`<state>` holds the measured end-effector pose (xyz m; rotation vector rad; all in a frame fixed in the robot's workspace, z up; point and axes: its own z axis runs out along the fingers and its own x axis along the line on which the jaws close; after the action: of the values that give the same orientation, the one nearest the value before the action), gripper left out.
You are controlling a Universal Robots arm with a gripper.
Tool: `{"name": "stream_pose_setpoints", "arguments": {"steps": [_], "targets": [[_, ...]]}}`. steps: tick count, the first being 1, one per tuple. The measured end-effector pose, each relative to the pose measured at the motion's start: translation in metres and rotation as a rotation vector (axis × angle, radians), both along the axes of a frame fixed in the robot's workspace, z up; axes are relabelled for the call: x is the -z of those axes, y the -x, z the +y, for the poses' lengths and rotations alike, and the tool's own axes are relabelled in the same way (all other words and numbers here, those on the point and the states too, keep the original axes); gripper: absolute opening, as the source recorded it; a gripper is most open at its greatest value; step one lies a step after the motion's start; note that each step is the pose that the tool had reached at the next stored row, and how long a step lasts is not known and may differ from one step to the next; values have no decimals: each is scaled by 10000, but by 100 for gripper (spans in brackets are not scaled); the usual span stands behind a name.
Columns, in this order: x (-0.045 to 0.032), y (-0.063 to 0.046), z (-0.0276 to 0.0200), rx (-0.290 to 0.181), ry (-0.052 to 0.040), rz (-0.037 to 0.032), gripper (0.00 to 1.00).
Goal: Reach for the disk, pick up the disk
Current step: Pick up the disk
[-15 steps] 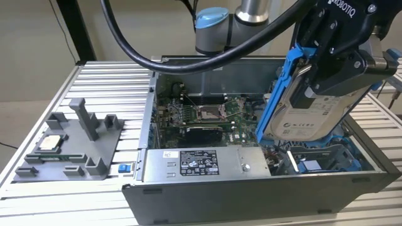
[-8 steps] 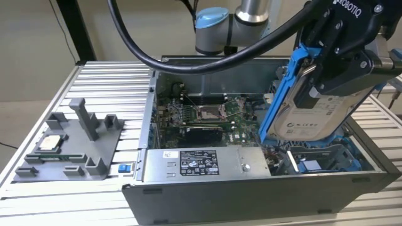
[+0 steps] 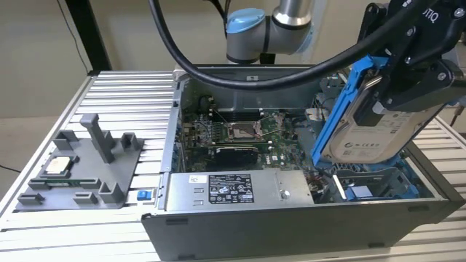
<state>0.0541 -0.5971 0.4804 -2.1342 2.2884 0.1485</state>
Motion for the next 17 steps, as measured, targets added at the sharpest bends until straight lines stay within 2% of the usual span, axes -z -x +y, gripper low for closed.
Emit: {"name": "stream_pose_setpoints", "arguments": {"steps": [6, 17], "targets": [[12, -147, 1, -1, -2, 0, 0], [26, -339, 3, -4, -1, 0, 0]]}}
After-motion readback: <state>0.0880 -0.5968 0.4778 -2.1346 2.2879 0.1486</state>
